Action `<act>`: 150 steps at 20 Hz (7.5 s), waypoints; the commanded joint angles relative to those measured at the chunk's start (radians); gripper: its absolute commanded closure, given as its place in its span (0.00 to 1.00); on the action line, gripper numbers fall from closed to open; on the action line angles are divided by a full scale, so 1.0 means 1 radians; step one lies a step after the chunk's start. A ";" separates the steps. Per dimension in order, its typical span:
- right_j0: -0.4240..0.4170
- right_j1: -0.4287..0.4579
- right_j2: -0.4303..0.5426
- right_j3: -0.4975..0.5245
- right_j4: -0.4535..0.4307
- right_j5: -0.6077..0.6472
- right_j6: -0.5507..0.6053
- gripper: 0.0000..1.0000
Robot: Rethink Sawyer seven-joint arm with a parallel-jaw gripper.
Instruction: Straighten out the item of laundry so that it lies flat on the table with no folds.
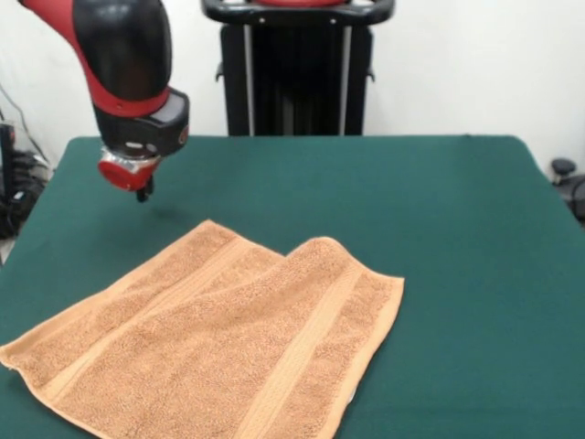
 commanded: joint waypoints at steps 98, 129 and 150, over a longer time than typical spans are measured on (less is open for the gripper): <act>-0.236 0.263 0.393 -0.162 -0.243 -0.314 -0.131 1.00; -0.326 0.187 0.392 -0.232 -0.563 -0.153 -0.225 1.00; -0.451 0.174 0.526 -0.273 -0.742 -0.088 -0.294 1.00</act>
